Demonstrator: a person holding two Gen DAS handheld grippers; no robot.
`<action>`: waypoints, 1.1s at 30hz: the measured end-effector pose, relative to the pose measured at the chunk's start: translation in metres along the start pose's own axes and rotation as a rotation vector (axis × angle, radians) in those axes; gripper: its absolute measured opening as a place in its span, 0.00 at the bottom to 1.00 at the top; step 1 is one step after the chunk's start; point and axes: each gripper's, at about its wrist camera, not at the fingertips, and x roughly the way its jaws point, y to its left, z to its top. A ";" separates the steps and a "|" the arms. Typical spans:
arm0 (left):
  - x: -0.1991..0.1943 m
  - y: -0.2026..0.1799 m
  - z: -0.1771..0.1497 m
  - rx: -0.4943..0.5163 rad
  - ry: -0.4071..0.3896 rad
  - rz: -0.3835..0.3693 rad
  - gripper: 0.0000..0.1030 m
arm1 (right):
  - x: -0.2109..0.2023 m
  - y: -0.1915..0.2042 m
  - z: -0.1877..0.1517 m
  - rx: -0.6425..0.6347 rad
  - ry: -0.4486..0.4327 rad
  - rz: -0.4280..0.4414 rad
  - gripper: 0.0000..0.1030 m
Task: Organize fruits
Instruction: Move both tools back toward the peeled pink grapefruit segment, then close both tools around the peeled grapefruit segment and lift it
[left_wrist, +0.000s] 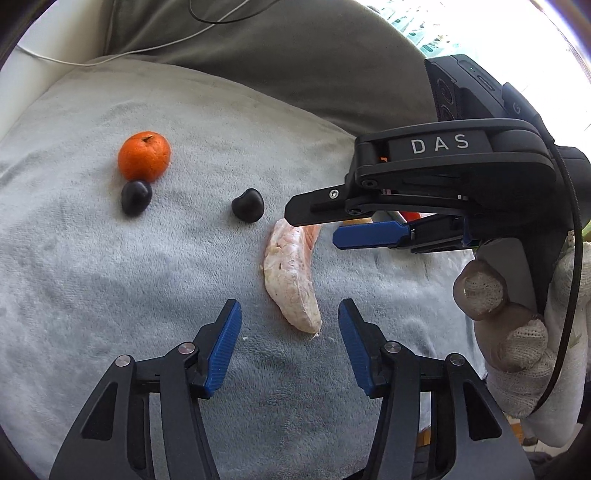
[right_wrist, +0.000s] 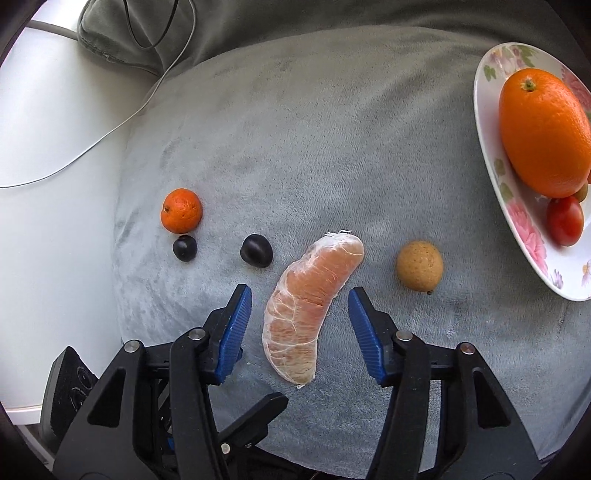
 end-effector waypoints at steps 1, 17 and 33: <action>0.003 0.000 0.001 -0.002 0.005 -0.004 0.48 | 0.002 0.000 0.001 0.007 0.003 -0.003 0.56; 0.035 -0.011 0.025 0.021 0.013 0.038 0.30 | 0.019 -0.005 0.010 0.105 0.044 -0.057 0.43; 0.017 -0.025 0.017 0.111 -0.059 0.088 0.25 | 0.004 -0.025 0.005 0.175 0.011 0.072 0.33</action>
